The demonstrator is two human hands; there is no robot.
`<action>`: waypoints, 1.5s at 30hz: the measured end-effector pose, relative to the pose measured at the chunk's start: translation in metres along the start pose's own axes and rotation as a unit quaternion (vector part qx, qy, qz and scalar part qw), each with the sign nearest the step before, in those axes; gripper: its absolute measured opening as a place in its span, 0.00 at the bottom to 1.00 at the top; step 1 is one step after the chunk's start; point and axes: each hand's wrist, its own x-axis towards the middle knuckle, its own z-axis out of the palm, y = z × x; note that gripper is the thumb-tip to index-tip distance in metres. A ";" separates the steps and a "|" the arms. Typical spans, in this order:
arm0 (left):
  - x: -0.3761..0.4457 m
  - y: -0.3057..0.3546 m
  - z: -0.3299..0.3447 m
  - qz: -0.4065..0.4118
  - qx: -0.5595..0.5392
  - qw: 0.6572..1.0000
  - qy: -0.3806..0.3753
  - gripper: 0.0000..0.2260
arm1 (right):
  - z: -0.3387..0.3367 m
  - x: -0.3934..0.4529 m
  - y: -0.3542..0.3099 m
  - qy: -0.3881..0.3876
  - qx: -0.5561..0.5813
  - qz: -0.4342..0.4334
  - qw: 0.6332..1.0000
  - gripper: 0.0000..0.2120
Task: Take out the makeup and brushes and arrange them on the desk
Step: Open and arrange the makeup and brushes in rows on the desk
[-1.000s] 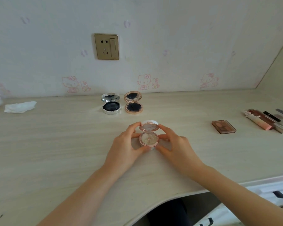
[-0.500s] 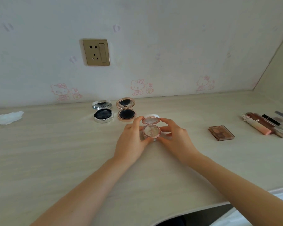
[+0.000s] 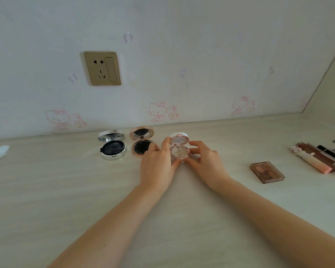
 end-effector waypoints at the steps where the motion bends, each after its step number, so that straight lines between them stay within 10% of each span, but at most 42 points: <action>1: 0.000 -0.001 0.000 0.002 0.011 1.000 0.003 0.30 | 0.002 0.003 0.001 0.002 -0.007 -0.001 1.000 0.23; 7: -0.009 -0.014 -0.003 0.060 0.077 0.995 -0.014 0.18 | 0.008 0.014 0.003 0.003 -0.034 -0.017 0.999 0.17; 45: -0.005 -0.023 -0.007 0.136 0.119 0.980 -0.084 0.23 | -0.009 0.028 0.000 -0.051 -0.154 -0.050 0.985 0.19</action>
